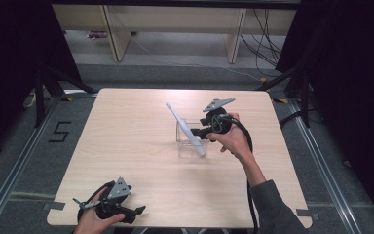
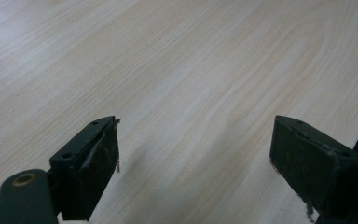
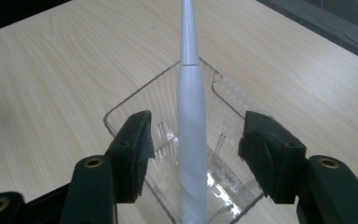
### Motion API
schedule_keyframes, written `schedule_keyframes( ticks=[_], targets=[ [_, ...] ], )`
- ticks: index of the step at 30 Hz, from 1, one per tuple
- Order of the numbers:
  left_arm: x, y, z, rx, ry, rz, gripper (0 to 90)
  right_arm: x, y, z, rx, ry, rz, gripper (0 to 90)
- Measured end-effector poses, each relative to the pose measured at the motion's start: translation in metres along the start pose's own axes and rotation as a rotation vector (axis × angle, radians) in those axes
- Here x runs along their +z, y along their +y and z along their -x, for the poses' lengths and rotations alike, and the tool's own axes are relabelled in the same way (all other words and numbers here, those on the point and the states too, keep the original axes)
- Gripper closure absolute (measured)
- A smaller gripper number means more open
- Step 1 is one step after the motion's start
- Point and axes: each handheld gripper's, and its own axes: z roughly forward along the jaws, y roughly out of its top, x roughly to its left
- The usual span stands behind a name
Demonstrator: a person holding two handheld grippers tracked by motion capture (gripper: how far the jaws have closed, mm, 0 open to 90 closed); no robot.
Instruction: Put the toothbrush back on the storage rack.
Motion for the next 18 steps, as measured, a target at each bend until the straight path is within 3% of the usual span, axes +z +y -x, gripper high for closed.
schedule_keyframes(
  ticks=[2, 13, 18],
  targets=[
    [0.0, 0.0, 0.0, 0.001, 0.0, 0.0, 15.0, -0.008, -0.004, 0.001, 0.002, -0.011, 0.036, 40.7],
    [0.0, -0.001, 0.0, -0.01, 0.001, 0.01, 15.0, -0.025, -0.021, 0.007, 0.027, -0.001, 0.067, 39.0],
    [0.0, -0.001, 0.001, -0.01, 0.0, 0.012, 15.0, -0.035, -0.027, 0.012, 0.037, -0.034, 0.087, 36.9]
  ],
)
